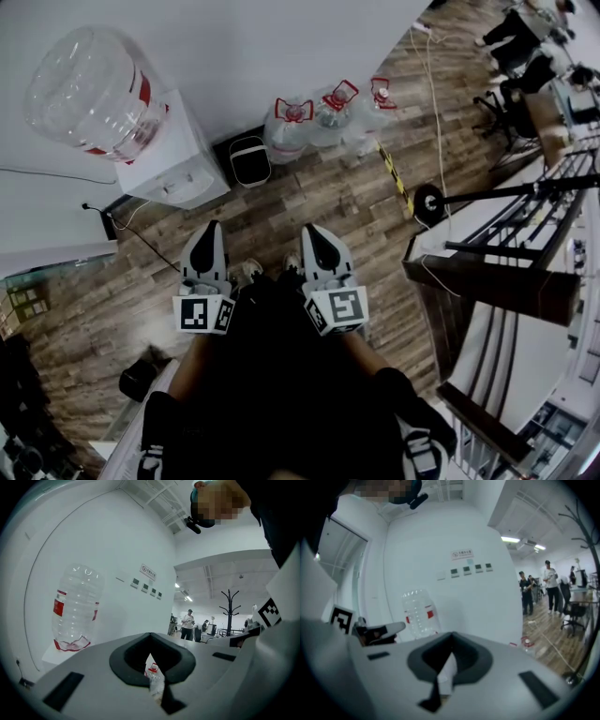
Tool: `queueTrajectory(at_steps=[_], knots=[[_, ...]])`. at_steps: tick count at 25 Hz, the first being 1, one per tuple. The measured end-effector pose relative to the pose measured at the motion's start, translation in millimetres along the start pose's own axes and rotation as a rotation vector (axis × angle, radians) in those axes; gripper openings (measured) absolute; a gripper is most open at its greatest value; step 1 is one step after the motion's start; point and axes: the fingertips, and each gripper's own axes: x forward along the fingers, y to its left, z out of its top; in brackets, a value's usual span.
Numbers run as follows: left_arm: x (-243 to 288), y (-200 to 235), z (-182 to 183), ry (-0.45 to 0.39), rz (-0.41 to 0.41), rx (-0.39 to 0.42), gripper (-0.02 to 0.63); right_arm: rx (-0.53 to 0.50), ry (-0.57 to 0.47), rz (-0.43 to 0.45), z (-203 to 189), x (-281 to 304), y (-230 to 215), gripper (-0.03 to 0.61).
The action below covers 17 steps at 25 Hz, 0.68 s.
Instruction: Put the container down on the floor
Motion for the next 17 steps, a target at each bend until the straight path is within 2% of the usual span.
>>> queueTrajectory(at_steps=[17], knots=[[-24.1,6.9,5.1,-0.003,-0.033,0.022,0.025,-0.003,-0.038,-0.014,-4.5,-3.5,26.3,0.032]])
